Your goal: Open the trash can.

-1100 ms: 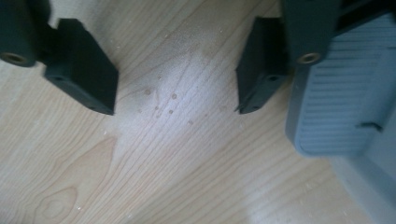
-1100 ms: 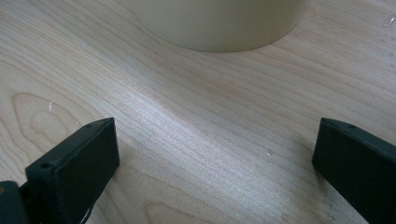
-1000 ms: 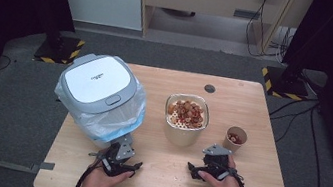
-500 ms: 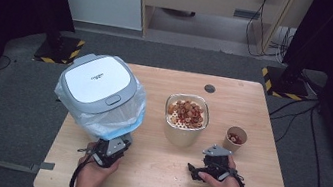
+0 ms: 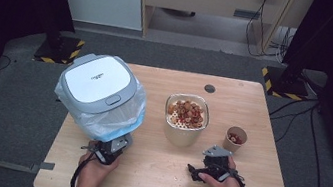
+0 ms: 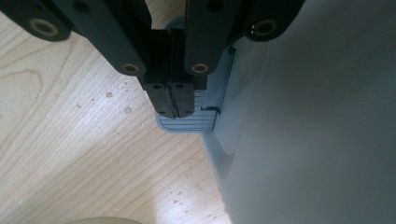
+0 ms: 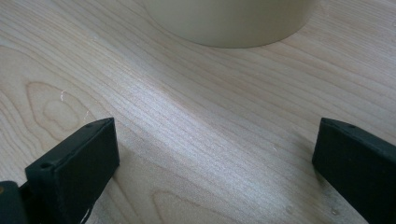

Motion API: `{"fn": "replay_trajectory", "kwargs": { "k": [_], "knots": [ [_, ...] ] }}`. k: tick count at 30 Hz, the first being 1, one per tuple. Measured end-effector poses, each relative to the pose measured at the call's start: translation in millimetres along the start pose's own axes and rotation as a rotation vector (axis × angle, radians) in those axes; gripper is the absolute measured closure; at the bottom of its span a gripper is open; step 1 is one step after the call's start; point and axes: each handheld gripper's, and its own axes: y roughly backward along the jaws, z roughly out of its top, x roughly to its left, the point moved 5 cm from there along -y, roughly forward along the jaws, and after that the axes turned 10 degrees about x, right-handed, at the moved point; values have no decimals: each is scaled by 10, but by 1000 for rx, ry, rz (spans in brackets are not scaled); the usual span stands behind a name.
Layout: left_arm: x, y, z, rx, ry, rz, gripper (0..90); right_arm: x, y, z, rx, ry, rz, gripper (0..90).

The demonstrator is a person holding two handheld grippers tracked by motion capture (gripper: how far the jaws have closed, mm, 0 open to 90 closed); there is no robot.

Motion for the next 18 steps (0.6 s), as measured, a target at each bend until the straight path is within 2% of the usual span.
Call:
{"fn": "replay_trajectory", "kwargs": {
  "k": [3,7,8,9,15,17,18],
  "knots": [
    [-6,-7,-5,2,-7,6,888,0,0,0,0,0,0,10],
    [-15,-26,-15,4,12,6,889,0,0,0,0,0,0,10],
    [-27,-28,-14,10,-17,20,889,1,0,-1,-1,-1,0,10],
    [-27,-28,-14,10,-17,20,890,1,0,-1,-1,-1,0,10],
    [-24,-63,-32,16,-3,7,891,0,0,0,0,-1,-2,10],
    [-28,-91,-50,20,20,-6,891,-4,6,-6,1,-16,-9,10],
    [-30,-104,-54,27,12,-5,891,-9,8,-10,-1,-18,-14,11]
  ]
}}
